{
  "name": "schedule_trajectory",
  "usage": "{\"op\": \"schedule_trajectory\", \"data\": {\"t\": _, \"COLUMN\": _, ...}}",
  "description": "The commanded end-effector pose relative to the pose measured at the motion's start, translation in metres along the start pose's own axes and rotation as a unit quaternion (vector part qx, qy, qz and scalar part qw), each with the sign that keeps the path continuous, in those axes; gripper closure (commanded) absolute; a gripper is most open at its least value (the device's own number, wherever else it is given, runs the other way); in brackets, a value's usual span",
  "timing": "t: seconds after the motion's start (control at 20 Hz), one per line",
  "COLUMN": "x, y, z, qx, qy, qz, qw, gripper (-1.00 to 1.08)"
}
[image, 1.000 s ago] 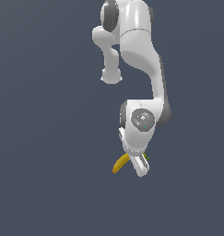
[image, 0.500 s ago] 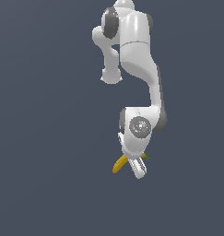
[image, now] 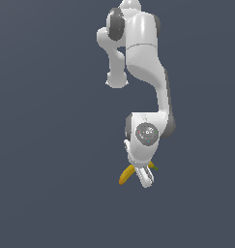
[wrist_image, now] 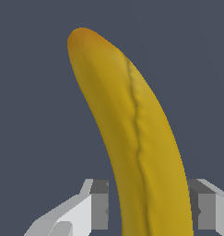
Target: Pick up the object and move it to a goal position.
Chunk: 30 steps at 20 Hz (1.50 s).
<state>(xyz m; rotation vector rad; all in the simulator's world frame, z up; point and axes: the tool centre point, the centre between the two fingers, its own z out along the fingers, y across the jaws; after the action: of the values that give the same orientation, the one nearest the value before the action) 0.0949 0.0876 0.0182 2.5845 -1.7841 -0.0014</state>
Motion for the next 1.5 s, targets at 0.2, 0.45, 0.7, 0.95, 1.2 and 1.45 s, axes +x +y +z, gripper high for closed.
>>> {"op": "schedule_trajectory", "data": {"t": 0.2, "x": 0.000, "y": 0.001, "z": -0.001, "qx": 0.000, "qy": 0.000, "qz": 0.000, "qw": 1.0000, "gripper": 1.08}}
{"op": "schedule_trajectory", "data": {"t": 0.45, "x": 0.001, "y": 0.006, "z": -0.006, "qx": 0.000, "qy": 0.000, "qz": 0.000, "qw": 1.0000, "gripper": 1.08}}
{"op": "schedule_trajectory", "data": {"t": 0.7, "x": 0.002, "y": 0.018, "z": -0.017, "qx": 0.000, "qy": 0.000, "qz": 0.000, "qw": 1.0000, "gripper": 1.08}}
{"op": "schedule_trajectory", "data": {"t": 0.95, "x": 0.003, "y": 0.036, "z": -0.034, "qx": 0.000, "qy": 0.000, "qz": 0.000, "qw": 1.0000, "gripper": 1.08}}
{"op": "schedule_trajectory", "data": {"t": 1.2, "x": 0.006, "y": 0.061, "z": -0.058, "qx": 0.000, "qy": -0.001, "qz": 0.000, "qw": 1.0000, "gripper": 1.08}}
{"op": "schedule_trajectory", "data": {"t": 1.45, "x": 0.008, "y": 0.090, "z": -0.086, "qx": 0.000, "qy": -0.001, "qz": 0.000, "qw": 1.0000, "gripper": 1.08}}
